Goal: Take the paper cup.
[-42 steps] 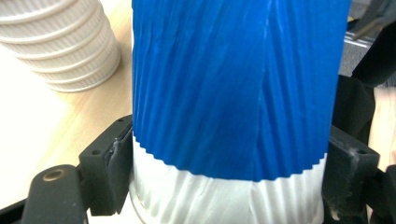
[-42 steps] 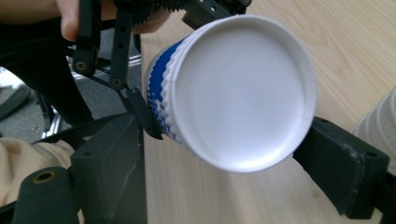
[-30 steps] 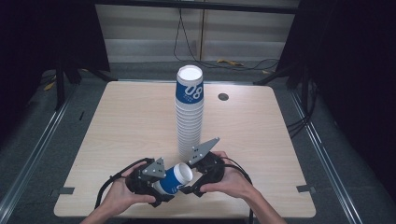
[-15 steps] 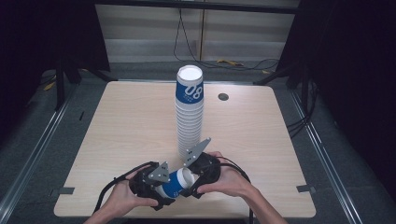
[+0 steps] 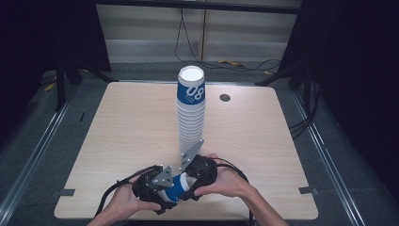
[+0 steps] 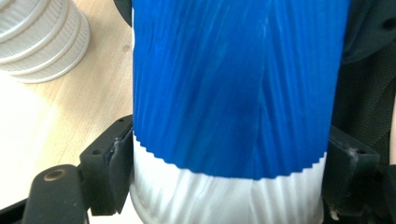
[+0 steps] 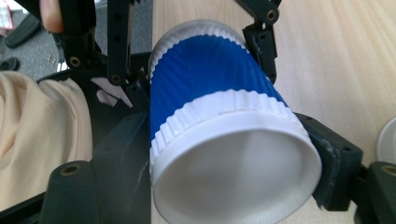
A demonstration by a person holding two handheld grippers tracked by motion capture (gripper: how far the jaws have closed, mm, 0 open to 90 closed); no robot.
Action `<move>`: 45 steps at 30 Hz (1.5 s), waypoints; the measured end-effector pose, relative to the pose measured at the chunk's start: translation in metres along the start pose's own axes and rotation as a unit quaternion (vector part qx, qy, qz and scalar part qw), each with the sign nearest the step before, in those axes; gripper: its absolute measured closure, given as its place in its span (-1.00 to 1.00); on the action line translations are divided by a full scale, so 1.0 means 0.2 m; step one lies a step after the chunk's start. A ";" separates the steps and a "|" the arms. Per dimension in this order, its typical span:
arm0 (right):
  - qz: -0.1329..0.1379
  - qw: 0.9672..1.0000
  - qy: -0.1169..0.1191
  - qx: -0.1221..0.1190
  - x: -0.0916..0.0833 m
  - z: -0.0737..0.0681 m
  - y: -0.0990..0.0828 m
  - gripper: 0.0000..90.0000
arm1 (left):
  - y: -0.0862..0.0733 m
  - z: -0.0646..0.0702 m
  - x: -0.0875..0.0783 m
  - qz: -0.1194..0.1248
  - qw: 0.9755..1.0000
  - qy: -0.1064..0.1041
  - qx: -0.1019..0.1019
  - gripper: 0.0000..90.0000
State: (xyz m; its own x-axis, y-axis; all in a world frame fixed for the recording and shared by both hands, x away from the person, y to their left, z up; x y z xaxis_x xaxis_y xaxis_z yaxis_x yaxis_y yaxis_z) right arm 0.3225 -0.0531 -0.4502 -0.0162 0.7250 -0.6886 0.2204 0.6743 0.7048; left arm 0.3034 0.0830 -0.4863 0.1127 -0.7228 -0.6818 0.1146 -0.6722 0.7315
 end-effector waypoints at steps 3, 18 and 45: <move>-0.001 1.000 -0.006 -0.004 0.00 0.00 0.00 -0.45 | 0.00 0.00 0.00 0.001 1.000 0.001 0.003 -0.59; 0.006 1.000 -0.007 0.005 -0.03 0.00 -0.01 -0.40 | 0.00 -0.02 -0.03 0.049 0.999 0.008 -0.009 -0.65; 0.035 0.998 -0.030 0.032 -0.09 0.02 -0.09 -0.40 | 0.00 -0.05 -0.13 0.134 0.990 0.021 -0.038 -0.65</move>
State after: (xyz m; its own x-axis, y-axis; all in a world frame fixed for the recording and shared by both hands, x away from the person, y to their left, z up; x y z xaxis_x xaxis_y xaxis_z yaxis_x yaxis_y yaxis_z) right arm 0.3220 -0.0785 -0.4510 0.0596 0.7592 -0.6481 0.2814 0.6101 0.7407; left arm 0.3098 0.1036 -0.4696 0.1906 -0.8652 -0.4638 0.1477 -0.4418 0.8849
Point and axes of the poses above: each handheld gripper's, and its own axes: x roughly forward along the jaws, y roughly out of its top, z roughly to its right, the point moved 4 cm from there along x, roughly forward along the jaws, and after that the axes turned 11 degrees about z, right-handed, at the moved point
